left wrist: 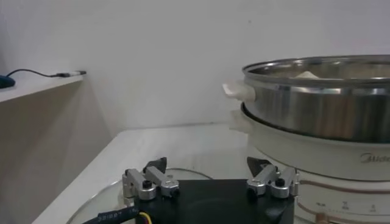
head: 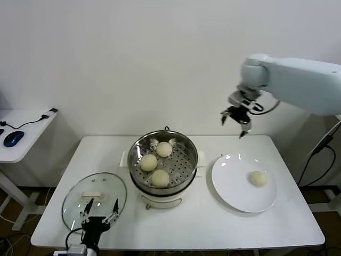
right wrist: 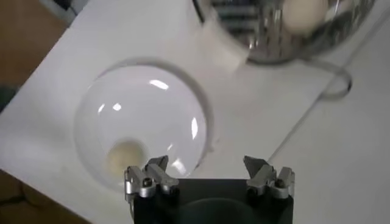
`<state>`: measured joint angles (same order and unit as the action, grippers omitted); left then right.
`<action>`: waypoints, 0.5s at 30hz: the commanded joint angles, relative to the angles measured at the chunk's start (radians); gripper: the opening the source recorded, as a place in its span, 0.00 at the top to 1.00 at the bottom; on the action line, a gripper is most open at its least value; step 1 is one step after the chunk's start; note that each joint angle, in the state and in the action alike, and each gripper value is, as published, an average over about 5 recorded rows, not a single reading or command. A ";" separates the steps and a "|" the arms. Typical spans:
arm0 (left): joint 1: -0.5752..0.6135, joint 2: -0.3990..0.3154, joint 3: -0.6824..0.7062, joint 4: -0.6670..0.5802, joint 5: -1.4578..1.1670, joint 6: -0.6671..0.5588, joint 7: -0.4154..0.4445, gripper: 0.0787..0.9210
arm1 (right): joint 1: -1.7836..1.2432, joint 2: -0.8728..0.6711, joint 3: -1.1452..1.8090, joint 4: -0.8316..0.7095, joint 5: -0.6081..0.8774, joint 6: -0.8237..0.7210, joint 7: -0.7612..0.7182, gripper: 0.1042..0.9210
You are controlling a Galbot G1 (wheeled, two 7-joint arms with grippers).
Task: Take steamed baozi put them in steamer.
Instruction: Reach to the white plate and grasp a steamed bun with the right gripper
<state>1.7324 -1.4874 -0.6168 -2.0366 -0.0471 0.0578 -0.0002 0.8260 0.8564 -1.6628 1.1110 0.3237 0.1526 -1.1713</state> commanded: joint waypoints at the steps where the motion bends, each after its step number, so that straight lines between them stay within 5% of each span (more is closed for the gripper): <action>1: -0.001 0.000 0.002 0.003 0.000 0.000 0.000 0.12 | -0.290 -0.284 0.151 -0.046 -0.095 -0.183 0.057 0.12; 15: 0.005 -0.003 -0.007 0.008 0.002 0.003 -0.001 0.12 | -0.625 -0.169 0.442 -0.146 -0.174 -0.264 0.121 0.12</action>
<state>1.7415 -1.4906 -0.6269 -2.0303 -0.0444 0.0602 -0.0007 0.4006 0.6972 -1.3669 1.0111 0.1962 -0.0437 -1.0804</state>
